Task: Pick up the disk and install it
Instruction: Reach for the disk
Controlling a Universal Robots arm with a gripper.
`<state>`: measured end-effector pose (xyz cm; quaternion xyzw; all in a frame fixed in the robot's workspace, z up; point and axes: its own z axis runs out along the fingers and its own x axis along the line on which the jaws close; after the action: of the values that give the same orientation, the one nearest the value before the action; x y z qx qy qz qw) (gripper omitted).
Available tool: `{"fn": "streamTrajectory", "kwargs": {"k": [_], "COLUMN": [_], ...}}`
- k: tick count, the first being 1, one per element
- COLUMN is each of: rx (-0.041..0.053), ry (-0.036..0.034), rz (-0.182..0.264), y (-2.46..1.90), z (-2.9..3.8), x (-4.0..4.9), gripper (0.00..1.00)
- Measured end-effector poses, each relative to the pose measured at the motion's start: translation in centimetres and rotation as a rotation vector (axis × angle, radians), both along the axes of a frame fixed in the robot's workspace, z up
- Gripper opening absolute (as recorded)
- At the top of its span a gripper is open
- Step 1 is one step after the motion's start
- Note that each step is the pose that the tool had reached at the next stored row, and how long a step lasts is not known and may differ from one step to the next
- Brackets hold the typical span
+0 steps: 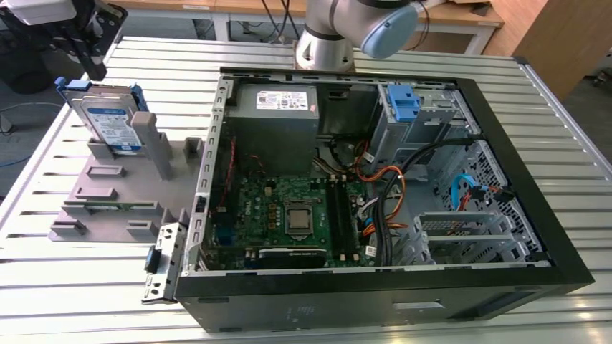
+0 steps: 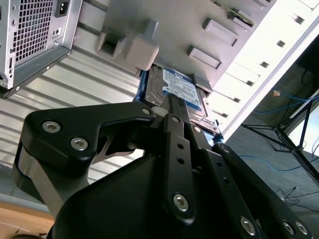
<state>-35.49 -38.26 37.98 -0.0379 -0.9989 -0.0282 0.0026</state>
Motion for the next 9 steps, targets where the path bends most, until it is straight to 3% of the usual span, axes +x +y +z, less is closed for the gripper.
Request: {"fn": "streamTrajectory", "kwargs": {"k": [9], "rx": [-0.0001], "ry": [0.0001], "rz": [0.0], "y": [1.54], "z": [-0.46], "x": [-0.31], "gripper": [0.11]}}
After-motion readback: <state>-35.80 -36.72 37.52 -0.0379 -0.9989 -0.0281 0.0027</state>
